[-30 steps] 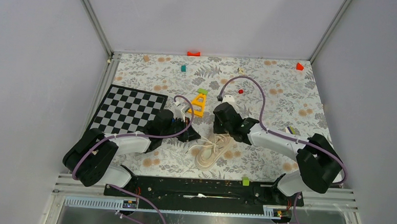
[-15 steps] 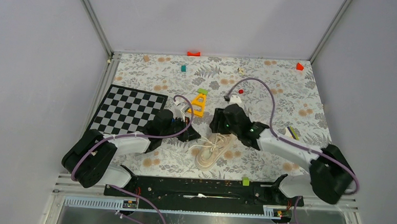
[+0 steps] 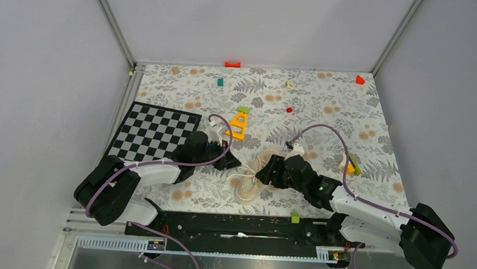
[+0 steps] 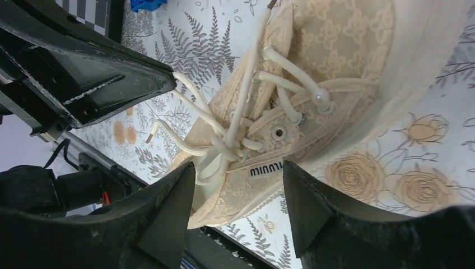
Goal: Tie the shoes
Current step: Tie the shoelace on the shoe.
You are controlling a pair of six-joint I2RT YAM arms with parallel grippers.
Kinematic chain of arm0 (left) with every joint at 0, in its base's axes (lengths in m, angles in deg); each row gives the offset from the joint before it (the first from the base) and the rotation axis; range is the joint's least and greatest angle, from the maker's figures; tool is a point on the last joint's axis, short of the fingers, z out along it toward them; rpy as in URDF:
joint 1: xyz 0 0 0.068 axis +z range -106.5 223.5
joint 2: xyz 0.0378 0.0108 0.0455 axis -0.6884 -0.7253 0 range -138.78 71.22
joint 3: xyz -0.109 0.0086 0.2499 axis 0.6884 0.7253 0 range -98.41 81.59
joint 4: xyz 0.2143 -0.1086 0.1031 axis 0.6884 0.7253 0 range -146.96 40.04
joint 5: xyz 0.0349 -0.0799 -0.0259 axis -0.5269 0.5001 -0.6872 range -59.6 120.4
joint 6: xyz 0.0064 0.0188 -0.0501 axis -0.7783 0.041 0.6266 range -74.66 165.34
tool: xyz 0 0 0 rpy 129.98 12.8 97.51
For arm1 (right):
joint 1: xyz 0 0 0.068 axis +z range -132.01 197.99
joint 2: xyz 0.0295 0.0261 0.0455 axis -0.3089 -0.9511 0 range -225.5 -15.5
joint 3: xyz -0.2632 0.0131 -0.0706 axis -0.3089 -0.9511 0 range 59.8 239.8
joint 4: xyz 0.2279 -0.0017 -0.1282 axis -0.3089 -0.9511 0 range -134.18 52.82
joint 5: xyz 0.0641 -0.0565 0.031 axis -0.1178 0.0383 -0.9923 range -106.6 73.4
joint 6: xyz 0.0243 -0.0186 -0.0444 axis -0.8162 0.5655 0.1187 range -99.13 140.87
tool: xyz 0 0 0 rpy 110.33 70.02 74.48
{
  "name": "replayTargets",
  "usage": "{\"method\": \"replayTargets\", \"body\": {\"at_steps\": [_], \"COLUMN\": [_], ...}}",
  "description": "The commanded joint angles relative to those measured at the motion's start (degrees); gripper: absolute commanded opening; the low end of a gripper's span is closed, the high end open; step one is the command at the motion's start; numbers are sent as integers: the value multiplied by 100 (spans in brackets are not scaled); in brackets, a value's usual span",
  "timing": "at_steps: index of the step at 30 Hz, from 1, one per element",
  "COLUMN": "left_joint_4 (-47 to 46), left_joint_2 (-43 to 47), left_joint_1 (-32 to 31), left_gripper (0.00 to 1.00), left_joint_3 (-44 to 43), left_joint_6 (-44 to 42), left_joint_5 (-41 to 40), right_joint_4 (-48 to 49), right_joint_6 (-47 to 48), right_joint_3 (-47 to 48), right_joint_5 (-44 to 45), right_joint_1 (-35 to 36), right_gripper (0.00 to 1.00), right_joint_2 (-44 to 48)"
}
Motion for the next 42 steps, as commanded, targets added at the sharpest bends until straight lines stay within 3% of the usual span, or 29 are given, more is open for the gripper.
{"method": "replayTargets", "body": {"at_steps": [1, 8, 20, 34, 42], "left_joint_4": [-306, -303, -346, -355, -395], "left_joint_2": [78, 159, 144, 154, 166], "left_joint_1": [-21, -26, -26, -24, -25], "left_gripper": [0, 0, 0, 0, 0], "left_joint_3": [-63, -11, 25, 42, 78], "left_joint_6": [-67, -61, -69, -69, -61], "left_joint_5": [77, 50, 32, 41, 46], "right_joint_4": [790, 1006, 45, 529, -421], "right_joint_6": [-507, -599, -407, -377, -96], "right_joint_3": [63, 52, 333, 754, 1471], "right_joint_5": [-232, -201, 510, 437, 1019], "right_joint_1": [147, 301, 679, 959, 1226], "right_gripper": [65, 63, 60, 58, 58], "right_joint_2": [-264, -444, 157, -864, -1230]}}
